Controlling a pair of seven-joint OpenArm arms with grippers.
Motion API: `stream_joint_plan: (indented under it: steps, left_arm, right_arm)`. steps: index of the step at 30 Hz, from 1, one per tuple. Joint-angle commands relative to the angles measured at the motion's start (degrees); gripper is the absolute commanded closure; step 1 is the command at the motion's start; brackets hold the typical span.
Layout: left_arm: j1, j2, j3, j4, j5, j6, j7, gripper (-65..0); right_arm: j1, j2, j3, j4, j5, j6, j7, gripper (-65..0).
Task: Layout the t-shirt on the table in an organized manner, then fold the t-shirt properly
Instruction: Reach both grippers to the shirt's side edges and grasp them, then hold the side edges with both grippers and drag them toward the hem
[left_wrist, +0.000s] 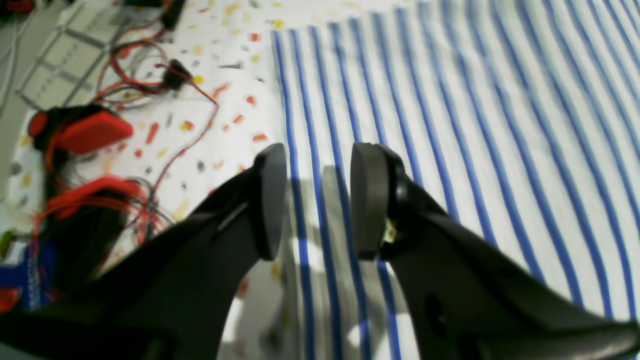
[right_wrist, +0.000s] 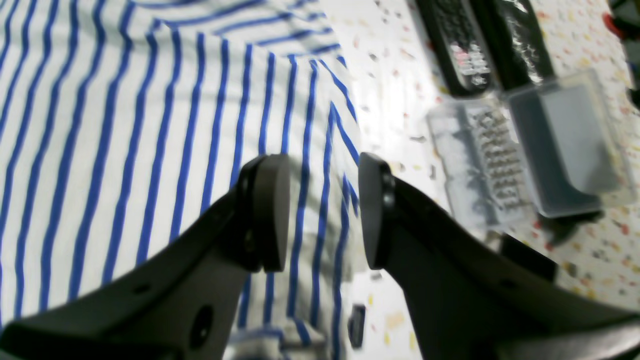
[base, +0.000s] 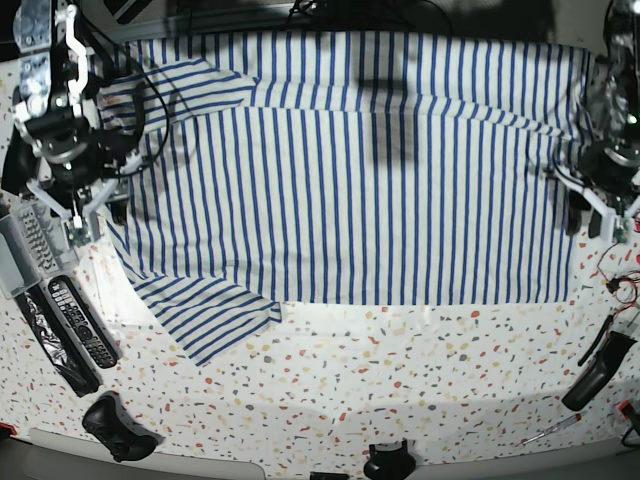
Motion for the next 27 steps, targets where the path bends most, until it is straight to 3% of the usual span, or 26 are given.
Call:
stream_joint_plan:
  steps: [1,4,8,16,20,27]
  left_arm:
    - [-3.3,-1.0,-0.4,-1.6,-0.6,-0.3,-1.6,-19.6]
    - [-11.2,-0.9,-0.4,-10.7,-0.7,-2.3,-1.4,-19.6]
    - [-20.8,-0.8,-0.3,-24.0,-3.9,-10.3,-1.1,-19.7]
    - [-36.1,-0.7,-0.3,-51.1,-4.0,-20.5,-4.0,-23.7]
    - [-39.3,-0.7,-0.3,-58.4,-3.7,-21.2,-7.6,-23.7]
    - [-39.6,0.5,-0.3,-59.5,-3.0,-24.2,-7.1,-23.7]
  right_arm:
    - [1.7,0.9,0.5,-0.2,-0.3,-0.1,0.7,-22.5]
    - [4.7,0.9,0.5,-3.6,-0.4,0.7,-0.4,-22.5]
    - [5.8,0.9,0.5,-5.6,-0.3,1.0,-0.4,-22.5]
    - [5.8,0.9,0.5,-5.6,-0.4,1.0,-0.4,-22.5]
    - [5.8,0.9,0.5,-5.6,-0.4,1.0,-0.5,-22.5]
    - [5.8,0.9,0.5,-5.6,-0.4,1.0,-0.4,-22.5]
